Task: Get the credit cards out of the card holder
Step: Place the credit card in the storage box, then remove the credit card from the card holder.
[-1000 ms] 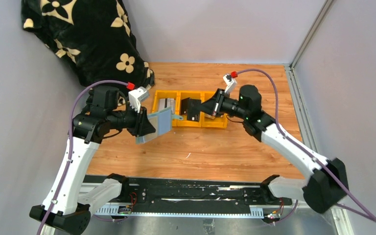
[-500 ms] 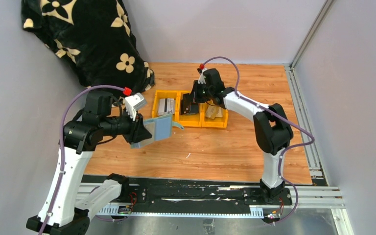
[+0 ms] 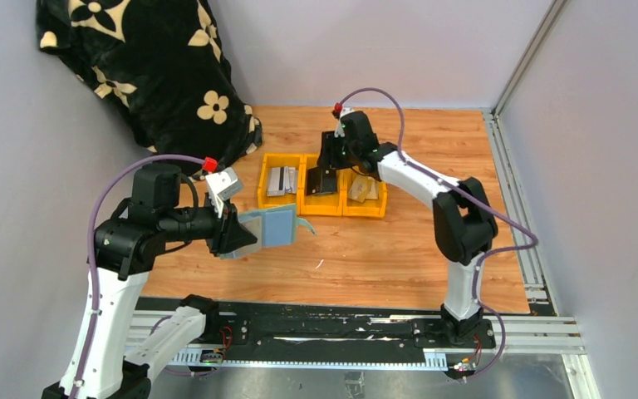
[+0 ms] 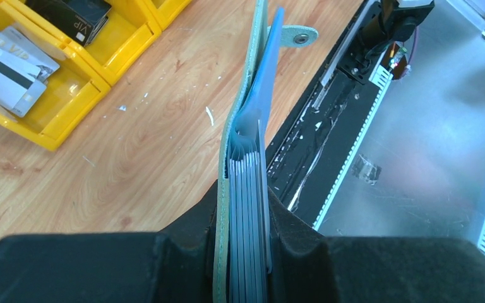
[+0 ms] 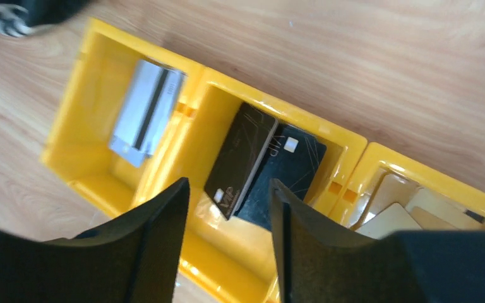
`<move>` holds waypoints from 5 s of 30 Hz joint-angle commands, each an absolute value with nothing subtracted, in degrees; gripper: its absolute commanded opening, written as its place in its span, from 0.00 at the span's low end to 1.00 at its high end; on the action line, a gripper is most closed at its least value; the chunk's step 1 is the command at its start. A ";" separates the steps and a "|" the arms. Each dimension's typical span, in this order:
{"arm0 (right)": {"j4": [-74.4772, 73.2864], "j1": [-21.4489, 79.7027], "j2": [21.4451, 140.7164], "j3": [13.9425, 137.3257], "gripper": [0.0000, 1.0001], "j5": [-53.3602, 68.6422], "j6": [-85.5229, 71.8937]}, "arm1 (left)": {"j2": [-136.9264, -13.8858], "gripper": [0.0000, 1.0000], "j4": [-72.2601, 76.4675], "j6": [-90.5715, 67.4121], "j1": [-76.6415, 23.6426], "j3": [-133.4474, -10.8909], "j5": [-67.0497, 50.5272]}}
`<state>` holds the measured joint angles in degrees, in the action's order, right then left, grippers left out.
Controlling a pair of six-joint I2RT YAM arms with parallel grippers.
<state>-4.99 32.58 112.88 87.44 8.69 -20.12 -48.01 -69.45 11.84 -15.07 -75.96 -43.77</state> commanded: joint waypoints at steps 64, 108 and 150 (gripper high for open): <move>-48.68 76.55 77.47 100.97 0.00 -12.72 -32.75 | -32.59 0.75 -54.07 9.89 -14.85 -68.79 -58.03; -40.46 76.26 79.18 107.27 0.00 -3.33 -22.44 | -35.22 0.34 -44.71 4.38 -14.85 -72.09 -53.48; -23.49 75.78 74.62 94.54 0.81 5.50 -2.17 | -41.11 0.00 -67.08 18.74 -14.81 -82.79 -52.83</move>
<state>-20.03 76.73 73.58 93.03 -1.43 -9.30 -39.27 -63.26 20.14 -14.81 -80.07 -46.85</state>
